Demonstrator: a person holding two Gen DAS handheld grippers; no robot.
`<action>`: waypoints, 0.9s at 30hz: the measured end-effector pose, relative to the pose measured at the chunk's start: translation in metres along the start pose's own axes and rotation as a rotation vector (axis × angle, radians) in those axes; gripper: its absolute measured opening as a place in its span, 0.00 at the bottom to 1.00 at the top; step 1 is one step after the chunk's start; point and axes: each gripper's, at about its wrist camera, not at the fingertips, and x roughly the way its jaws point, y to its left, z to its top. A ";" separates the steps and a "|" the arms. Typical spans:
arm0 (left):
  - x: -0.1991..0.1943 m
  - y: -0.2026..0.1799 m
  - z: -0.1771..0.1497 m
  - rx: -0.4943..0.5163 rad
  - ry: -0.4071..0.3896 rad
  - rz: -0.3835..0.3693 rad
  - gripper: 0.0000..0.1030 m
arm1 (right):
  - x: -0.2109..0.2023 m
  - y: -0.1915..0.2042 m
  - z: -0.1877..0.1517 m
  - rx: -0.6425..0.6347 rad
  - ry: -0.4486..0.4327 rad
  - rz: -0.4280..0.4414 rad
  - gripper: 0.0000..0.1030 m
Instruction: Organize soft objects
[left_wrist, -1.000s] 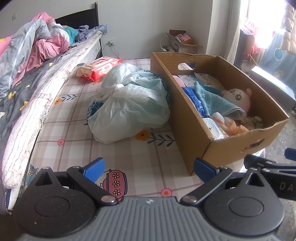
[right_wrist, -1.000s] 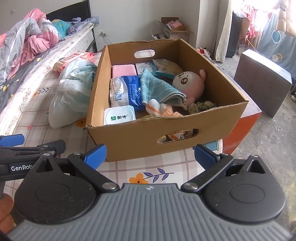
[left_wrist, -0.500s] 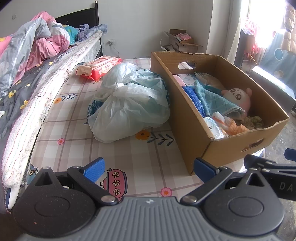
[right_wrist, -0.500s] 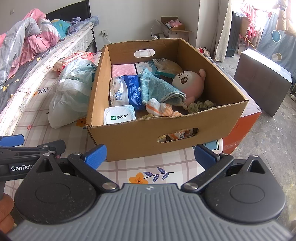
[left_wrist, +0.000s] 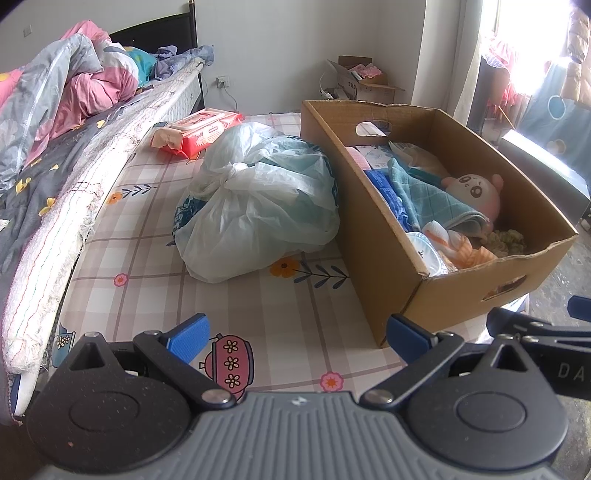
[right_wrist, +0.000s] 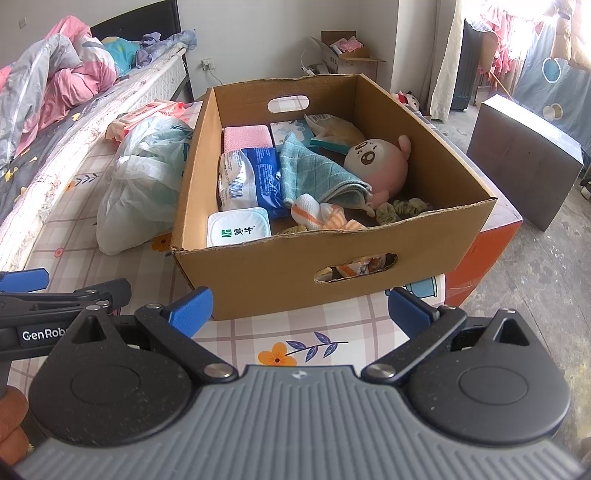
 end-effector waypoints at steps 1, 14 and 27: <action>0.000 0.000 0.000 0.000 0.000 0.000 0.99 | 0.000 0.000 0.000 0.000 0.000 0.000 0.99; 0.000 0.000 0.000 0.000 0.000 0.000 0.99 | 0.000 0.000 0.000 0.000 0.001 0.000 0.99; 0.002 0.002 0.000 0.000 0.006 -0.001 0.99 | 0.001 0.000 -0.002 0.001 0.005 0.000 0.99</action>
